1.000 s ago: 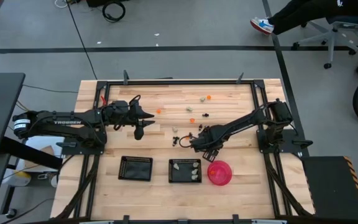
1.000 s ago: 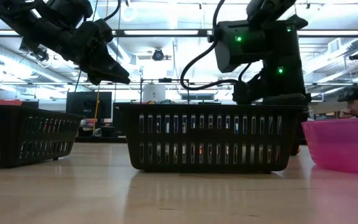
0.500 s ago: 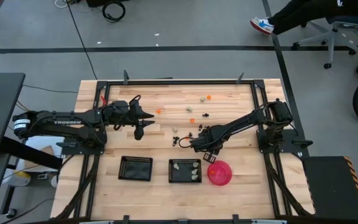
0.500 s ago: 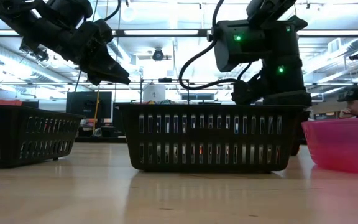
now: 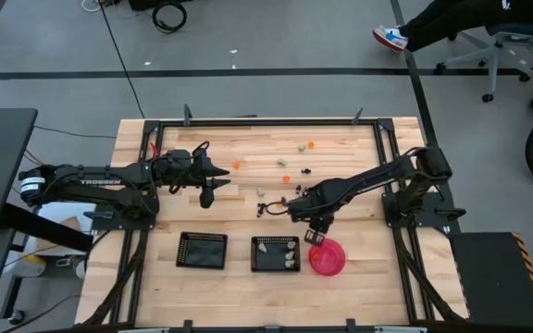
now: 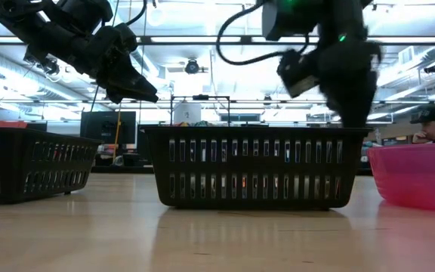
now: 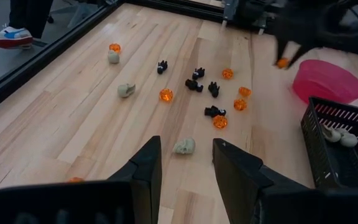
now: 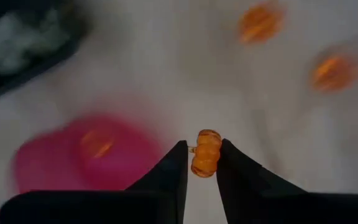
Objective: Sort Halloween decoration
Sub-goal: Put the orange pumpkin toy into the pink bowl
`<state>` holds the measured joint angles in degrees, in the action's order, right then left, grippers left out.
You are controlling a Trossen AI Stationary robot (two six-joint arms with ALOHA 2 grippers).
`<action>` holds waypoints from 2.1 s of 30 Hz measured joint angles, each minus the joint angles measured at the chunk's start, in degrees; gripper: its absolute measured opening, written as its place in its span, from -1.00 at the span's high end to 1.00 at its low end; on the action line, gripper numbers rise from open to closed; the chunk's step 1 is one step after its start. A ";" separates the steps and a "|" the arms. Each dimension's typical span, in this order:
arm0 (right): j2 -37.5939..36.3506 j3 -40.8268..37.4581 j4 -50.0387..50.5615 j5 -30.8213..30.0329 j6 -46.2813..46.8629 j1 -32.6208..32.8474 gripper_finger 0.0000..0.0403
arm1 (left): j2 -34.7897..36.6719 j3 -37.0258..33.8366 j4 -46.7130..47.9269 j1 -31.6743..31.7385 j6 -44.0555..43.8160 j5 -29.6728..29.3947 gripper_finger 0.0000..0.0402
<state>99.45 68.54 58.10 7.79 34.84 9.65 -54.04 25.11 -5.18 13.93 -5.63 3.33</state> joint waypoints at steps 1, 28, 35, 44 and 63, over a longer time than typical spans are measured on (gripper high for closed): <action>-0.55 -0.06 0.13 2.42 0.19 0.37 0.59 | -0.01 0.01 0.01 0.00 0.00 0.00 0.42; -2.07 -0.36 -0.82 17.34 4.37 6.86 0.22 | -0.02 0.01 -0.01 0.02 -0.28 0.00 0.42; -2.07 -0.36 5.10 0.57 3.24 2.53 0.21 | -0.02 0.00 -0.05 0.02 -0.28 0.00 0.42; -2.07 -0.38 3.57 -15.98 -7.65 -2.11 0.10 | 0.00 0.00 -0.05 0.02 -0.26 0.00 0.42; -2.13 -10.10 -10.20 -16.22 -15.41 -10.64 -0.16 | 0.00 -0.01 0.03 0.02 -0.24 0.00 0.42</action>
<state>97.32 58.45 47.89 -8.43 19.43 -0.99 -54.04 25.10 -5.15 13.96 -5.87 3.33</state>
